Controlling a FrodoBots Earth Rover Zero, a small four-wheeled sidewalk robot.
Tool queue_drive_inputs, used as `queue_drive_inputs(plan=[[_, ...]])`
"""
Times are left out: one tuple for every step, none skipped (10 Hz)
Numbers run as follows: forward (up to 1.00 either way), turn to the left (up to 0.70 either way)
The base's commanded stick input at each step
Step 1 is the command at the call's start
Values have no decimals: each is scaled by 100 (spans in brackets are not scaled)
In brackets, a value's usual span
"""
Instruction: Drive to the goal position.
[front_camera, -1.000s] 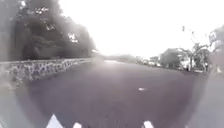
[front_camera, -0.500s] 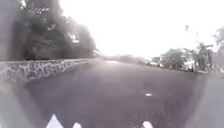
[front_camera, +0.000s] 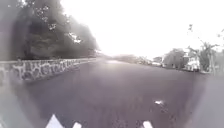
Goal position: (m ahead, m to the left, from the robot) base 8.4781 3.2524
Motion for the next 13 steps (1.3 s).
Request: queue_drive_inputs(plan=[[70, 0], [70, 0], [70, 0], [70, 0], [70, 0], [70, -1], [70, -1], [70, -32], [70, -33], [70, -34], [70, 0], [70, 0], [70, 0]])
